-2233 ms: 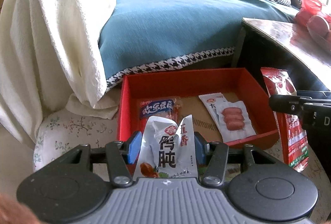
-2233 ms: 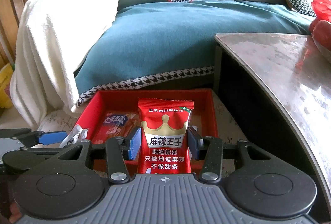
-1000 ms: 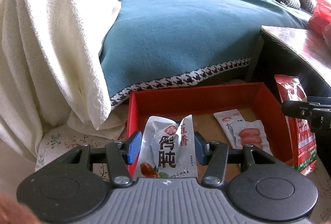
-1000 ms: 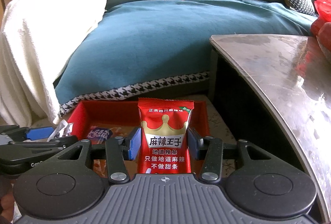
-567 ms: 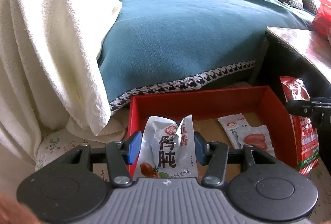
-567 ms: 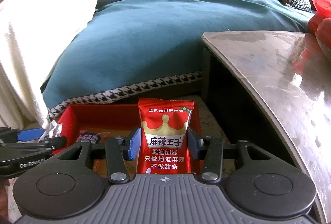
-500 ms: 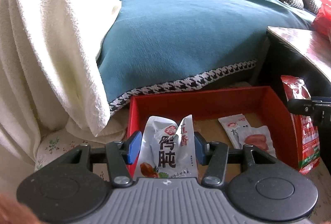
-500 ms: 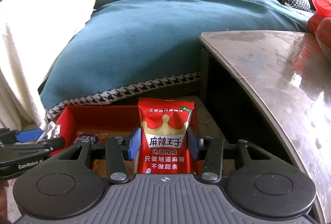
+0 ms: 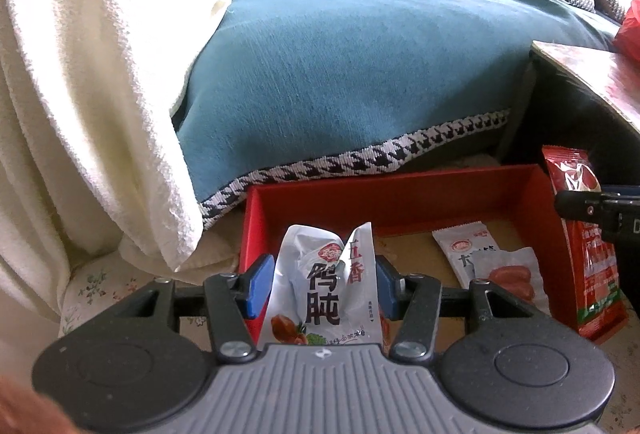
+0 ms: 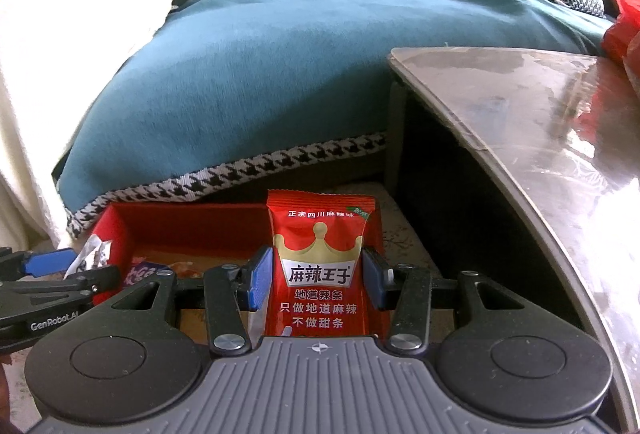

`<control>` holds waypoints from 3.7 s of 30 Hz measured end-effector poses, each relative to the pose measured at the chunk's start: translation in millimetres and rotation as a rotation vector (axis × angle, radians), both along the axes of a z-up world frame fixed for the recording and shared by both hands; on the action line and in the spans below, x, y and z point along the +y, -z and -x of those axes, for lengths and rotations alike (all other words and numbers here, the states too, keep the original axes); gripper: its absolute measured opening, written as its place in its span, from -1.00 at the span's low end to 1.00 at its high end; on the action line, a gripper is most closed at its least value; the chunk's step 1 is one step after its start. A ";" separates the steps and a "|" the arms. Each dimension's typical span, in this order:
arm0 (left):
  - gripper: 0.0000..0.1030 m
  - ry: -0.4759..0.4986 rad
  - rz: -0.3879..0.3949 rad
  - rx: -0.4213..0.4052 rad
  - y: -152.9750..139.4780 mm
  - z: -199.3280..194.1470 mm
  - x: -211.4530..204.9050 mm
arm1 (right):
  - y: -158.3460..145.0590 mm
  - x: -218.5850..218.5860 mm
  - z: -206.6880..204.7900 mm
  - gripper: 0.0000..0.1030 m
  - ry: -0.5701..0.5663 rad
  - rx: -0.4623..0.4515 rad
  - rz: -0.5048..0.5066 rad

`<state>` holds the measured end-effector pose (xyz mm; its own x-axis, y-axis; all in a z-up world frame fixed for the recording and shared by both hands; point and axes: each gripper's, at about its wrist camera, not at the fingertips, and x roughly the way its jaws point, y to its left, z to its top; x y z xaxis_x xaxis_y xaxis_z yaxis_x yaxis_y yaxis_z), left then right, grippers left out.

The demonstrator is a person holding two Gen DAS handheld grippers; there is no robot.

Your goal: Organize snacks

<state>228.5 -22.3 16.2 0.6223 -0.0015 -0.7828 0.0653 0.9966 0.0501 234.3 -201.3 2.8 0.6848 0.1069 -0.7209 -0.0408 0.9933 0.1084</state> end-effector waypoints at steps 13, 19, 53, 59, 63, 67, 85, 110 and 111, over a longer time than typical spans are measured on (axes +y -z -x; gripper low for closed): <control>-0.12 -0.002 -0.011 0.025 12.4 -13.1 -1.7 | 14.6 4.1 -13.3 0.08 -0.012 0.033 0.023; -0.12 -0.006 -0.013 0.038 17.4 -18.7 -1.9 | 17.6 5.2 -20.6 0.08 -0.008 0.054 0.027; -0.12 0.039 -0.002 0.062 37.6 -27.9 -25.6 | 47.2 15.5 -39.7 0.08 -0.027 0.118 0.063; -0.11 0.050 -0.012 0.055 40.3 -26.9 -32.6 | 48.1 19.8 -38.1 0.08 -0.042 0.115 0.066; -0.11 0.046 -0.002 0.062 42.1 -28.2 -35.1 | 51.8 22.6 -36.3 0.09 -0.047 0.117 0.070; -0.11 0.055 -0.008 0.075 49.2 -27.8 -39.5 | 54.6 25.7 -36.7 0.13 -0.055 0.116 0.071; 0.00 0.038 0.000 0.065 39.8 -20.4 -34.8 | 51.2 19.4 -25.5 0.30 -0.052 0.080 0.053; 0.02 0.015 0.078 0.020 -3.9 -4.5 -20.0 | 35.6 13.4 -4.7 0.38 -0.031 0.040 0.014; 0.02 0.008 0.084 0.016 -6.5 -3.9 -17.0 | 34.7 13.2 -4.5 0.38 -0.029 0.038 0.012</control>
<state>232.4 -39.3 22.7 0.6096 -0.0727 -0.7894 0.0733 0.9967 -0.0352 238.9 -188.2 -31.9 0.6537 0.1179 -0.7475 -0.0659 0.9929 0.0990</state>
